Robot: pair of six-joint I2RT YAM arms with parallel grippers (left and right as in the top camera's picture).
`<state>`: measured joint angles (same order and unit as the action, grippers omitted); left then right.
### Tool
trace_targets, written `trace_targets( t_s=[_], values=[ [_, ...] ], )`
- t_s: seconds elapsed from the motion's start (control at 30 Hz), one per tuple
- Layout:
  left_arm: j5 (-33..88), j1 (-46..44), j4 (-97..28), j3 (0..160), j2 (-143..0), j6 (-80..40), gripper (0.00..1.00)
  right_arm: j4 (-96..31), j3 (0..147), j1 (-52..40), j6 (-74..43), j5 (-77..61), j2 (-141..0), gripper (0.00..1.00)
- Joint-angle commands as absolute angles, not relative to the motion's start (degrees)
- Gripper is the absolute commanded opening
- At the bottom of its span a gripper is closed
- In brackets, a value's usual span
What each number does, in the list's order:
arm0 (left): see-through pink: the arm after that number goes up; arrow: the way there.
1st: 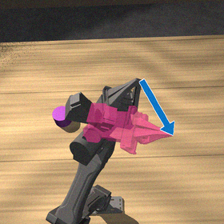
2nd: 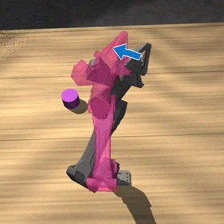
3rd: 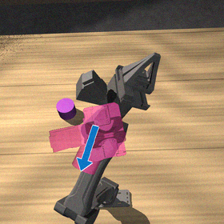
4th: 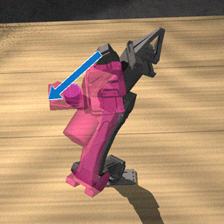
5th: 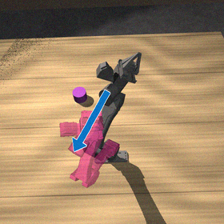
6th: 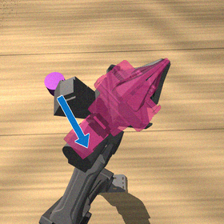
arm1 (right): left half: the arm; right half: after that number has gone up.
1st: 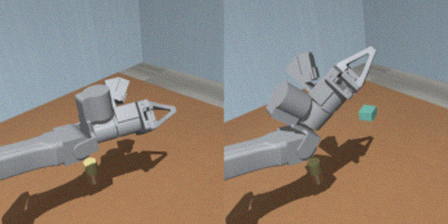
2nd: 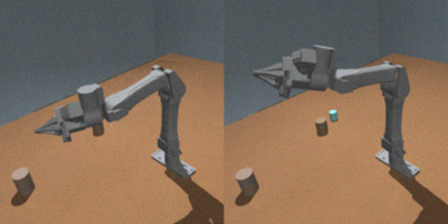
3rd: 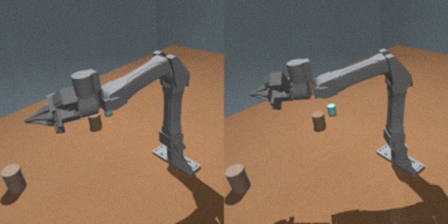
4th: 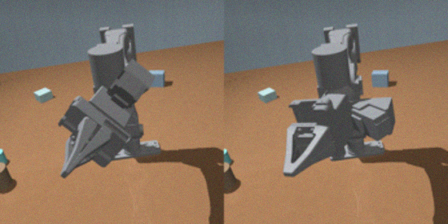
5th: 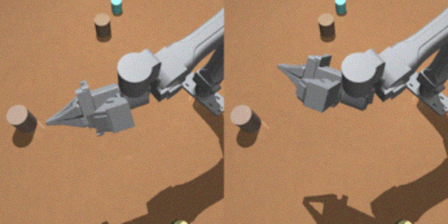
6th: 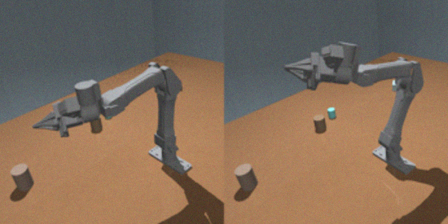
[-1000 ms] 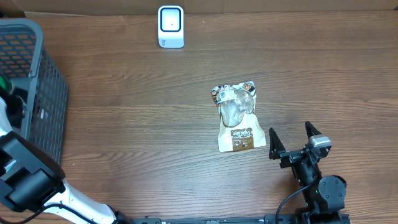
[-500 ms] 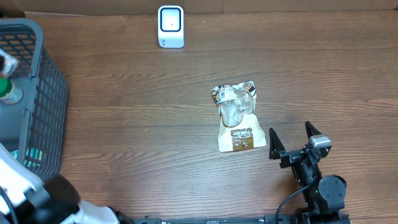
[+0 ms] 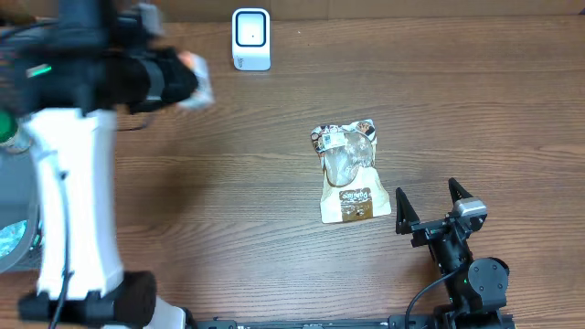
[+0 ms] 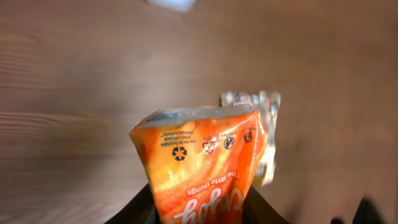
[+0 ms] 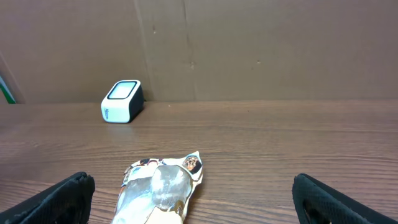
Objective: Scan the item barcode
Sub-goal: 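Carry the orange pack past the scanner with the left gripper, then place the orange pack left of the bread bag and release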
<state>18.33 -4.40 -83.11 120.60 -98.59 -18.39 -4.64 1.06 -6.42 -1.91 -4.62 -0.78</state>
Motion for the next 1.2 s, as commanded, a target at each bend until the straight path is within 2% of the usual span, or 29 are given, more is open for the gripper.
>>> trace_targets(
  t_s=[0.0,0.23,0.43,0.47,0.5,0.53,0.57,0.6,0.67,0.93,1.17],
  values=[
    [15.84,-12.43,-81.3,115.77,-103.72,-18.02,0.3,-4.43,0.47,-6.35,-1.65,-4.8,-0.16,1.0],
    [15.7,-22.85,-76.27,111.33,-116.99,-21.96,0.28,-4.43,0.47,-6.35,-1.65,-4.8,-0.16,1.0],
    [12.91,-27.11,-75.16,111.35,-126.37,-26.3,0.29,-4.43,0.47,-6.35,-1.65,-4.8,-0.16,1.0],
    [12.93,-27.46,-74.94,111.35,-127.24,-26.65,0.35,-4.43,0.47,-6.35,-1.65,-4.8,-0.16,1.0],
    [12.97,-27.73,-74.72,111.33,-127.96,-27.22,0.46,-4.43,0.47,-6.35,-1.65,-4.8,-0.16,1.0],
    [13.15,-27.92,-74.48,111.35,-128.38,-27.53,0.64,-4.43,0.47,-6.35,-1.65,-4.8,-0.16,1.0],
    [13.23,-28.03,-74.28,111.35,-128.7,-27.77,0.75,-4.43,0.47,-6.35,-1.65,-4.8,-0.16,1.0],
    [13.39,-28.08,-74.24,111.35,-128.7,-27.94,0.83,-4.43,0.47,-6.35,-1.65,-4.8,-0.16,1.0],
    [13.56,-28.05,-74.13,111.57,-128.55,-28.12,0.88,-4.43,0.47,-6.35,-1.65,-4.8,-0.16,1.0],
    [12.1,-26.24,-79.68,120.27,-125.84,-28.32,0.86,-4.43,0.47,-6.35,-1.65,-4.8,-0.16,1.0],
    [0.8,-24.71,-86.52,130.06,-116.29,-28.32,0.86,-4.4,0.47,-6.35,-1.65,-4.8,-0.16,1.0]
  ],
)
